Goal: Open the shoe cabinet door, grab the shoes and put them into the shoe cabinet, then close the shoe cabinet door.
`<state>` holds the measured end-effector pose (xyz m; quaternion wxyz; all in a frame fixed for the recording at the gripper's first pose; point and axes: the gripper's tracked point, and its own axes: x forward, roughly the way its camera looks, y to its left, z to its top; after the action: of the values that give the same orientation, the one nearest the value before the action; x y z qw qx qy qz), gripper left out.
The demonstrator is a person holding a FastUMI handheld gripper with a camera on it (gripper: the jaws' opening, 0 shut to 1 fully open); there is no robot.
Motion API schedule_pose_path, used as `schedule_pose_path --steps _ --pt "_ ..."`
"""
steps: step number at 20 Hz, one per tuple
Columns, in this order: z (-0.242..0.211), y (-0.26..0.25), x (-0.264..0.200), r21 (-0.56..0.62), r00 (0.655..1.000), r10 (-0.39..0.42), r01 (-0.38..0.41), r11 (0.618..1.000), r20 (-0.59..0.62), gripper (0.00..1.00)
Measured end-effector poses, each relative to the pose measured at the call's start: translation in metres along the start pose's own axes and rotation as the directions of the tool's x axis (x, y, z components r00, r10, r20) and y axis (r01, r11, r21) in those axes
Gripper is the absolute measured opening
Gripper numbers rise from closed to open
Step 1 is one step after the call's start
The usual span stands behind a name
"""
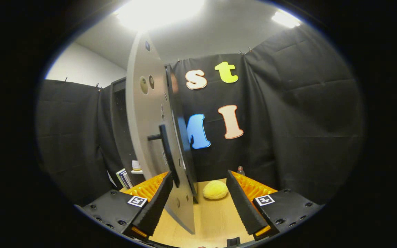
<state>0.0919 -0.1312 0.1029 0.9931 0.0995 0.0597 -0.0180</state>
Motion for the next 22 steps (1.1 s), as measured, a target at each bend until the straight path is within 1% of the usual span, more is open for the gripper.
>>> schedule_pose_path --steps 4,7,11,14,16,19,22 --pt "0.001 -0.018 0.039 0.006 0.998 0.058 -0.058 0.998 -0.023 0.98" --pt "0.003 -0.024 0.056 0.009 0.997 0.073 -0.073 0.997 -0.03 0.98" --pt "0.003 -0.012 0.07 0.02 0.995 0.092 -0.091 0.996 -0.042 0.98" --pt "0.004 0.007 0.07 -0.017 0.991 0.123 -0.124 0.992 -0.045 0.98" --pt "0.009 0.008 0.066 -0.063 0.996 0.085 -0.086 0.994 -0.023 0.97" --pt "0.01 0.01 0.063 -0.081 1.0 0.022 -0.023 0.996 -0.011 0.96" --pt "0.005 0.025 0.061 -0.082 1.0 0.004 -0.006 0.997 -0.025 0.96"
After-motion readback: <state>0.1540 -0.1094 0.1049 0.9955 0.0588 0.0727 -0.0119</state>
